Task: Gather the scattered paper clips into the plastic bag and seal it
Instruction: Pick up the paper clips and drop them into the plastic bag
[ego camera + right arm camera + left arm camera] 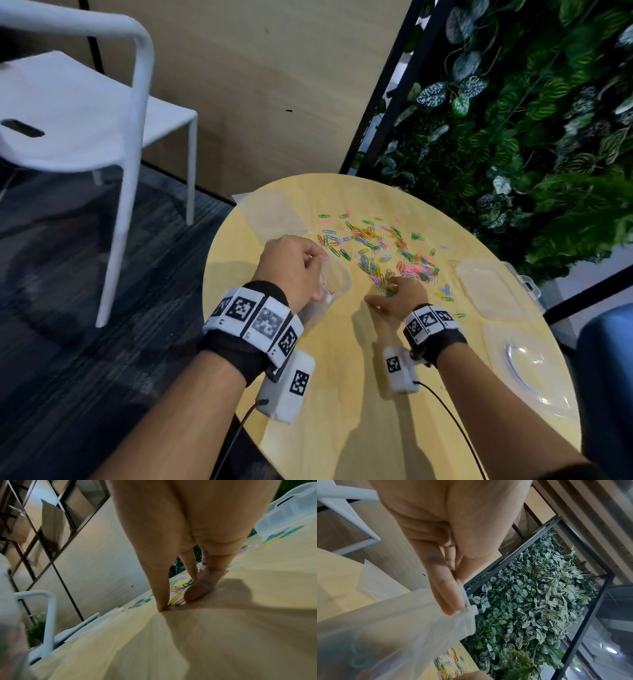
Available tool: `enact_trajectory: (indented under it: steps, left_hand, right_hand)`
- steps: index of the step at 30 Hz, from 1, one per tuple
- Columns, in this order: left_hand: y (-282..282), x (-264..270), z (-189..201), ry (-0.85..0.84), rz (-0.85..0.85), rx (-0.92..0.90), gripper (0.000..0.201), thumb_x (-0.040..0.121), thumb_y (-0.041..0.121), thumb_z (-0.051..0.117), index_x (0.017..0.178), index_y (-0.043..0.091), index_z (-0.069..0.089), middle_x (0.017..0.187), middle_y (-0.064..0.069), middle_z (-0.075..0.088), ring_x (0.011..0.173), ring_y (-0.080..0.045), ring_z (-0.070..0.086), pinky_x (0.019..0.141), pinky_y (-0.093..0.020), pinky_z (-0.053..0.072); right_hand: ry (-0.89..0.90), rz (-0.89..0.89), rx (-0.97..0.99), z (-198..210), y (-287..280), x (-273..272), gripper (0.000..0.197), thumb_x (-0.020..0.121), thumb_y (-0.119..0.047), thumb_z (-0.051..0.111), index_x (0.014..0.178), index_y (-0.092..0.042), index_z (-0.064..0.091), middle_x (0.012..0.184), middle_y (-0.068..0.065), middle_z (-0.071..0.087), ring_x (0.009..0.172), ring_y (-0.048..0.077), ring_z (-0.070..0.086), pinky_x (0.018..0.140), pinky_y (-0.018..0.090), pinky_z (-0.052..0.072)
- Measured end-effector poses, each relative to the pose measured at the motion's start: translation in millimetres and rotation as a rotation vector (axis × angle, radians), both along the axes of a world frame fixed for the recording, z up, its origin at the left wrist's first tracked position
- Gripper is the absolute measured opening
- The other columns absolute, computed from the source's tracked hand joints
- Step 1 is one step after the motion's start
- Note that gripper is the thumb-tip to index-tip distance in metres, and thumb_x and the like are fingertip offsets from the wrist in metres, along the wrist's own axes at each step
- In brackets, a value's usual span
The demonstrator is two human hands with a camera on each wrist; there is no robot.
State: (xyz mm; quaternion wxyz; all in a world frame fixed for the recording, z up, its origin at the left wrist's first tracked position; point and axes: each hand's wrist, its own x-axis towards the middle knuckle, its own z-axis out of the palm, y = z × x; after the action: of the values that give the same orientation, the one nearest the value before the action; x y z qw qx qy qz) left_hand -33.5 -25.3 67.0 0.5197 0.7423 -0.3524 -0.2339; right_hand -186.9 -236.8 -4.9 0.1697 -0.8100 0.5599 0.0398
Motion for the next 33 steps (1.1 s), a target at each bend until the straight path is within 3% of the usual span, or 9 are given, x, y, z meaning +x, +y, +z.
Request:
enact_trajectory:
  steps: [2, 5, 10, 15, 22, 25, 28, 31, 33]
  left_hand:
    - [-1.5, -1.1, -1.2, -0.002, -0.006, 0.005, 0.016, 0.095, 0.01, 0.057, 0.091, 0.011, 0.073, 0.066, -0.008, 0.074, 0.047, -0.018, 0.07, 0.053, -0.019, 0.057]
    - [-0.8, -2.0, -1.4, 0.005, -0.009, 0.004, 0.016, 0.095, 0.01, 0.058, 0.092, 0.012, 0.073, 0.065, -0.008, 0.074, 0.048, -0.018, 0.07, 0.057, -0.023, 0.06]
    - [-0.6, 2.4, -2.4, 0.016, -0.013, -0.011, 0.016, 0.095, 0.009, 0.057, 0.091, 0.012, 0.073, 0.066, -0.01, 0.073, 0.05, -0.02, 0.071, 0.061, -0.028, 0.062]
    - [-2.2, -2.4, -1.1, 0.003, -0.041, -0.007, 0.015, 0.096, 0.012, 0.058, 0.09, 0.014, 0.071, 0.065, -0.009, 0.074, 0.049, -0.019, 0.07, 0.054, -0.015, 0.054]
    - [-1.8, -3.4, 0.2, -0.011, -0.042, -0.004, 0.016, 0.095, 0.012, 0.058, 0.086, 0.016, 0.07, 0.064, -0.009, 0.074, 0.048, -0.017, 0.07, 0.049, -0.009, 0.05]
    - [-4.7, -5.7, -1.1, -0.02, -0.044, 0.006, 0.016, 0.096, 0.012, 0.058, 0.084, 0.017, 0.069, 0.063, -0.01, 0.074, 0.048, -0.016, 0.07, 0.052, -0.01, 0.051]
    - [-9.2, -10.3, -2.8, -0.022, -0.055, 0.026, 0.015, 0.096, 0.015, 0.059, 0.087, 0.014, 0.071, 0.063, -0.008, 0.073, 0.049, -0.016, 0.071, 0.055, -0.017, 0.055]
    - [-13.3, -16.5, -3.9, -0.021, -0.071, 0.041, 0.014, 0.096, 0.015, 0.059, 0.088, 0.014, 0.071, 0.062, -0.007, 0.072, 0.047, -0.016, 0.07, 0.054, -0.021, 0.057]
    - [-15.7, -20.2, -4.4, -0.023, -0.076, 0.043, 0.014, 0.096, 0.015, 0.059, 0.089, 0.013, 0.071, 0.063, -0.008, 0.072, 0.047, -0.016, 0.07, 0.054, -0.021, 0.056]
  right_hand:
    - [-0.055, 0.001, 0.001, 2.6, -3.8, 8.9, 0.056, 0.074, -0.046, 0.077, 0.119, -0.014, 0.062, 0.106, 0.006, 0.065, 0.097, 0.022, 0.06, 0.083, 0.023, 0.045]
    - [-0.104, 0.009, -0.022, 5.8, -11.2, 22.6, 0.062, 0.079, -0.038, 0.075, 0.131, -0.011, 0.057, 0.124, 0.006, 0.064, 0.11, 0.024, 0.061, 0.079, 0.022, 0.043]
    - [0.008, 0.15, -0.093, -0.9, -14.8, 43.1, 0.077, 0.084, -0.049, 0.065, 0.148, -0.02, 0.034, 0.143, 0.011, 0.037, 0.121, 0.033, 0.051, 0.098, 0.037, 0.044]
    - [0.141, 0.379, -0.29, -8.2, -11.2, 50.3, 0.03, 0.094, -0.022, 0.051, 0.121, -0.018, 0.063, 0.114, 0.014, 0.055, 0.098, 0.034, 0.061, 0.077, 0.029, 0.048]
    - [0.145, 0.283, -0.272, 6.8, -8.0, 34.0, 0.028, 0.089, -0.007, 0.05, 0.095, -0.006, 0.077, 0.09, 0.013, 0.074, 0.081, 0.027, 0.069, 0.074, 0.032, 0.059]
    - [-0.148, 0.077, -0.129, 12.6, -16.2, 9.2, 0.017, 0.085, -0.015, 0.066, 0.095, -0.015, 0.079, 0.091, 0.004, 0.076, 0.076, 0.02, 0.067, 0.069, 0.026, 0.053]
    - [-0.642, -0.313, 0.225, 17.1, -20.5, -16.8, 0.009, 0.074, -0.016, 0.079, 0.083, -0.012, 0.08, 0.089, 0.007, 0.076, 0.086, 0.021, 0.071, 0.083, 0.032, 0.057]
    - [-1.158, -0.516, 0.63, 30.2, -13.3, -28.7, 0.014, 0.084, 0.001, 0.067, 0.097, 0.005, 0.069, 0.111, 0.019, 0.068, 0.1, 0.026, 0.067, 0.077, 0.027, 0.06]
    - [-1.296, -0.504, 0.817, 49.1, 4.6, -30.5, 0.02, 0.09, 0.003, 0.058, 0.109, 0.006, 0.063, 0.112, 0.016, 0.067, 0.096, 0.02, 0.069, 0.069, 0.018, 0.059]
